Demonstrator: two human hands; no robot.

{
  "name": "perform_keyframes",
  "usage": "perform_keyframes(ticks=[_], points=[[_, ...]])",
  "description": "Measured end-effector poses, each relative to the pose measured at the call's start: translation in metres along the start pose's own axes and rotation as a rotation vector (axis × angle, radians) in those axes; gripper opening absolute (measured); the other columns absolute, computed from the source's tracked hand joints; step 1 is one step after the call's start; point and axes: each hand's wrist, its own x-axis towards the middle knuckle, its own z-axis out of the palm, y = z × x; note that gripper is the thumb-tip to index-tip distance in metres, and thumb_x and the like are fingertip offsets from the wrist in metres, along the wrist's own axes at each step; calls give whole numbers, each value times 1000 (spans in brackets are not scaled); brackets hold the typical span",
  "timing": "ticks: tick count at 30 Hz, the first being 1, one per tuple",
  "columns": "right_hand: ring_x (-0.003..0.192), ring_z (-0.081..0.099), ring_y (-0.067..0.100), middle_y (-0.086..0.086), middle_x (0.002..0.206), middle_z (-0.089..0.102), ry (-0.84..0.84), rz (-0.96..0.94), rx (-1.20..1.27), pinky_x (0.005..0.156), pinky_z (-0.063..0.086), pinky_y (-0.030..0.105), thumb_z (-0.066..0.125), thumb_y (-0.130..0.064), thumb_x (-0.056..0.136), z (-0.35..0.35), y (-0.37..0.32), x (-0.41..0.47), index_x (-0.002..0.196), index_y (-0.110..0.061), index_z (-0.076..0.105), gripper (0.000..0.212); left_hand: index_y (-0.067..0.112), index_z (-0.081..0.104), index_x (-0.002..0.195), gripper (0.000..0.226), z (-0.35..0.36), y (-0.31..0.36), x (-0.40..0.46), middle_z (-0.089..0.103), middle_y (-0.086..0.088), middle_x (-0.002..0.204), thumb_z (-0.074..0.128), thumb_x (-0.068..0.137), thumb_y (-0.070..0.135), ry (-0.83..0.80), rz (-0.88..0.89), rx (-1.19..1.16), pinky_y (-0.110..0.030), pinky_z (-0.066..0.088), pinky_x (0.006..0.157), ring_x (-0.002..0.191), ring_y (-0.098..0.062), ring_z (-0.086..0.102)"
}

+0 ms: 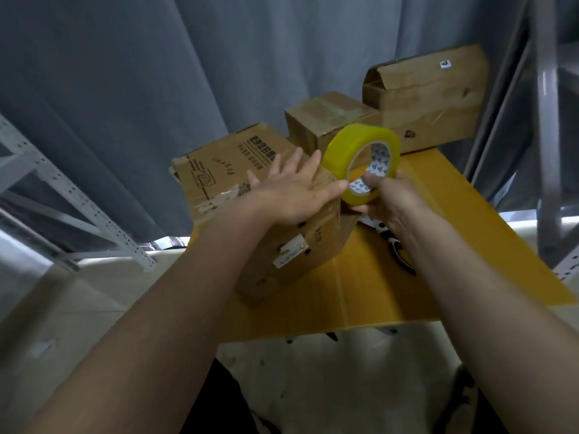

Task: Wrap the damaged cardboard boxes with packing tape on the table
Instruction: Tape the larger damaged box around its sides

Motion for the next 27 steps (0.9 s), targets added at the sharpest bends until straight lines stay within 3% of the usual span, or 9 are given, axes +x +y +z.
perform_keyframes(ticks=[2, 3, 5, 8, 13, 17, 21, 24, 27], points=[[65, 68, 20, 6, 85, 65, 7, 7, 12, 47, 57, 33, 61, -11, 93, 3, 2, -1, 91, -18, 53, 10, 32, 26, 151, 77, -16, 3, 8, 16, -2, 162, 18, 89, 76, 12, -22, -64, -60, 15, 115, 147, -30, 15], [63, 68, 19, 6, 85, 65, 14, 7, 11, 47, 57, 33, 61, -12, 93, 3, 2, -1, 92, -18, 53, 10, 26, 43, 142, 74, -22, 7, 14, 36, -7, 153, 22, 91, 74, 78, -22, -106, -52, 31, 109, 138, -30, 35], [63, 68, 19, 6, 87, 65, 17, -8, -15, 47, 57, 31, 61, -13, 94, 1, 2, -2, 94, -17, 54, 8, 21, 56, 128, 68, -26, 15, 24, 56, -5, 134, 33, 90, 73, 231, 6, -194, -39, 43, 93, 118, -25, 53], [57, 70, 17, 7, 93, 65, 19, -35, -31, 45, 56, 26, 61, -13, 94, -3, 1, -4, 111, -12, 52, 20, 22, 54, 129, 63, -12, 24, 32, 58, -5, 129, 48, 87, 69, 201, 87, -253, -36, 43, 96, 118, -24, 53], [53, 69, 18, 9, 98, 66, 1, -35, -50, 52, 59, 29, 61, -13, 94, -9, -2, -4, 132, -9, 45, 42, 24, 47, 133, 77, -9, 18, 41, 53, -11, 130, 42, 81, 80, 134, 66, -48, -42, 42, 98, 121, -30, 49], [55, 68, 17, 9, 95, 67, -34, -51, -65, 50, 58, 26, 59, -13, 95, -7, 2, -5, 132, -10, 46, 40, 34, 58, 122, 60, -25, 13, 42, 60, 1, 129, 46, 82, 77, -21, 92, -35, -30, 39, 81, 107, -20, 56], [64, 70, 20, 10, 104, 68, -19, -70, -82, 49, 57, 26, 59, -17, 96, -4, 4, -5, 134, -13, 46, 40, 43, 63, 90, 32, -29, 10, 37, 61, 13, 101, 60, 77, 72, -13, 77, -238, -19, 34, 62, 77, 1, 50], [64, 67, 24, 8, 114, 64, 69, -162, -151, 53, 58, 32, 57, -18, 97, -1, 0, 0, 140, -15, 41, 46, 44, 62, 90, 29, -19, 8, 35, 64, 14, 102, 63, 77, 70, 77, 114, -283, -28, 45, 80, 93, -9, 60], [81, 68, 28, 10, 119, 62, 104, -267, -217, 52, 55, 32, 56, -16, 97, 4, -12, 5, 138, -12, 44, 43, 41, 64, 108, 44, -14, 9, 32, 66, 12, 113, 62, 77, 71, 150, 133, -277, -42, 41, 102, 111, -17, 57]])
